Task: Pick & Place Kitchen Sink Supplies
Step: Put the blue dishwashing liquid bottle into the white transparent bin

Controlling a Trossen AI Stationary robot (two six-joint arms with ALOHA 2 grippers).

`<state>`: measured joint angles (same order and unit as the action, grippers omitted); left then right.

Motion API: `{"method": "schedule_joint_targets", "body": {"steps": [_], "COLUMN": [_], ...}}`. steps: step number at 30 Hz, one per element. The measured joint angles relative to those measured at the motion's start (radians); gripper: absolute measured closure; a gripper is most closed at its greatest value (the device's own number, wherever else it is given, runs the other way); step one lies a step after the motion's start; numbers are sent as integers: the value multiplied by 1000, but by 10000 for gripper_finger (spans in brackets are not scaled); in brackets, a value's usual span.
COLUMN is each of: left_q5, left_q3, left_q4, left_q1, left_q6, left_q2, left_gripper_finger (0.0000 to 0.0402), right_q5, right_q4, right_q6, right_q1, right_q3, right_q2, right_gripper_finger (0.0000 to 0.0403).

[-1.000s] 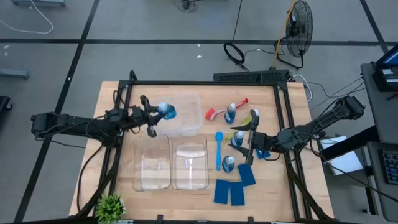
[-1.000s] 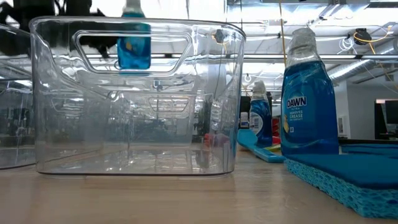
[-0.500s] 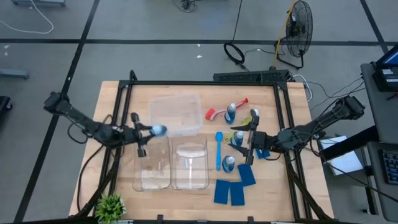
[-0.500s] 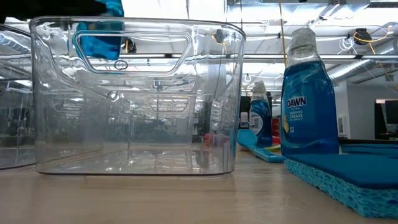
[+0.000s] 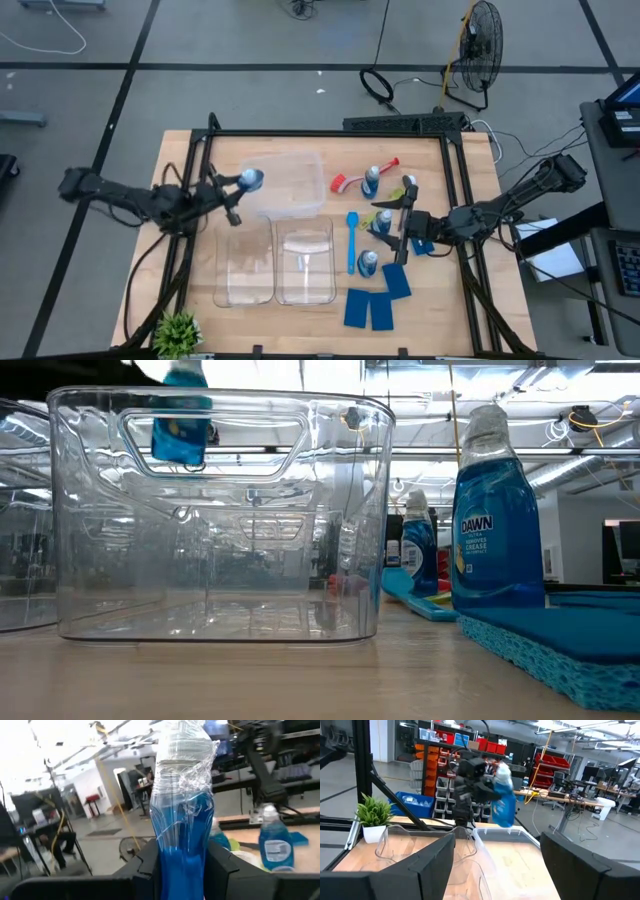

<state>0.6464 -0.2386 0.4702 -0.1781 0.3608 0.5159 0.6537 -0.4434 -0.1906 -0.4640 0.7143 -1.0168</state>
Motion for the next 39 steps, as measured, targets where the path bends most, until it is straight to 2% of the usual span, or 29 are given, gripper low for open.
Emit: {"method": "schedule_joint_targets", "body": {"steps": [4,9,13,20,26,30,39], "left_q5": [-135,-341,-466,-417,-330,-326,-321], "left_q3": [21,119,188,225,224,222,222], "left_q4": [-88,54,130,80,60,56,59], "left_q1": [190,383,477,540,550,550,550], "left_q6": [-150,-244,-309,-400,-435,-435,-426], "left_q2": [13,16,20,21,21,20,20], "left_gripper_finger": [310,310,310,308,224,191,187], "right_q5": [0,-1,-3,-3,-3,-3,-2], "right_q4": [-1,-1,0,8,7,7,7], "right_q6": [-37,-65,-83,-95,-97,-106,-106], "right_q1": [0,0,0,0,0,0,0], "right_q3": [0,0,0,0,0,0,0], "right_q2": [0,0,0,0,0,0,0], "right_gripper_finger": [124,124,124,124,124,124,124]}}
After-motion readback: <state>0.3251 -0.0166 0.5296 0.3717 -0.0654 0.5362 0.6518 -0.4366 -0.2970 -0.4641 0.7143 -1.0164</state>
